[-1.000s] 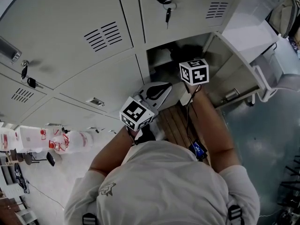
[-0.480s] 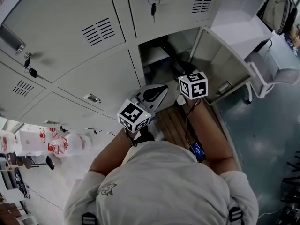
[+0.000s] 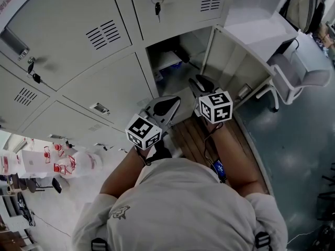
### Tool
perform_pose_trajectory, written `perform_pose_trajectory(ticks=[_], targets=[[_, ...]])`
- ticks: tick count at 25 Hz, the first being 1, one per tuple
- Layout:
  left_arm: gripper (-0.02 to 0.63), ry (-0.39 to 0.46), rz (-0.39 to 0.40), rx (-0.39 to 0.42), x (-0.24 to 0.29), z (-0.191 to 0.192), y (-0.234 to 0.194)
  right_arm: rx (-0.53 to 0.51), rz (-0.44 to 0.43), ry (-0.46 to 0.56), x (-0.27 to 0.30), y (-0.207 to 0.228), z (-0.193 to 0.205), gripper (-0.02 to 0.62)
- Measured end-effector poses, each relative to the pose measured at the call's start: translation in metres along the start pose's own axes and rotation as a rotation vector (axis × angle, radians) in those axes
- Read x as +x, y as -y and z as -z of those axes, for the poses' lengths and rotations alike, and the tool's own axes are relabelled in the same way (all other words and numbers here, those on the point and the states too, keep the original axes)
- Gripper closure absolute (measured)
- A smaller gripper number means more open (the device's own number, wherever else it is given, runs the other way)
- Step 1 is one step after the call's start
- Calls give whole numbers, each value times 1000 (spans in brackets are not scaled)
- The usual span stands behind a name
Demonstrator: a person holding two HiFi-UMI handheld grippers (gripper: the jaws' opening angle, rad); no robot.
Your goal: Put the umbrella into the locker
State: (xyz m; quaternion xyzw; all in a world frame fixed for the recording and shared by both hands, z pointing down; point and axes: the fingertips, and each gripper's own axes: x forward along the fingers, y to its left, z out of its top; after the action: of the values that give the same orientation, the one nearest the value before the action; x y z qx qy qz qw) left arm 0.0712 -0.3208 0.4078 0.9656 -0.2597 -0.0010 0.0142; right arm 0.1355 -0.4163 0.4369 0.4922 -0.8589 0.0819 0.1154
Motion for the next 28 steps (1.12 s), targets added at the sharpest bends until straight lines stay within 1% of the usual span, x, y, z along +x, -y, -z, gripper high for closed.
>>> perform_pose_trajectory(ticks=[4,9,13,16,19,25,28], targets=[[595,-7,-17,-5,-10,1,3,-8,-58,44,-17,-27,-7,513],[595,-4,-8,5,-24,0,7,-12,-93,91,-35,-63,-10,543],[595,11,18,22,-39,-5,13,-15,-81,88,-53,-80,1,546],[595,22,48,32,-52,-8,20,-10,-48,68,-65,-90,12,546],[595,29,71,35,-75,-14,25,-10,-6,64,-74,-105,16,546],[595,43,114,47,-131,-24,38,21,0,93,-85,-165,10,548],[595,51,137,64,-160,-30,48,18,11,110,-95,-197,7,549]])
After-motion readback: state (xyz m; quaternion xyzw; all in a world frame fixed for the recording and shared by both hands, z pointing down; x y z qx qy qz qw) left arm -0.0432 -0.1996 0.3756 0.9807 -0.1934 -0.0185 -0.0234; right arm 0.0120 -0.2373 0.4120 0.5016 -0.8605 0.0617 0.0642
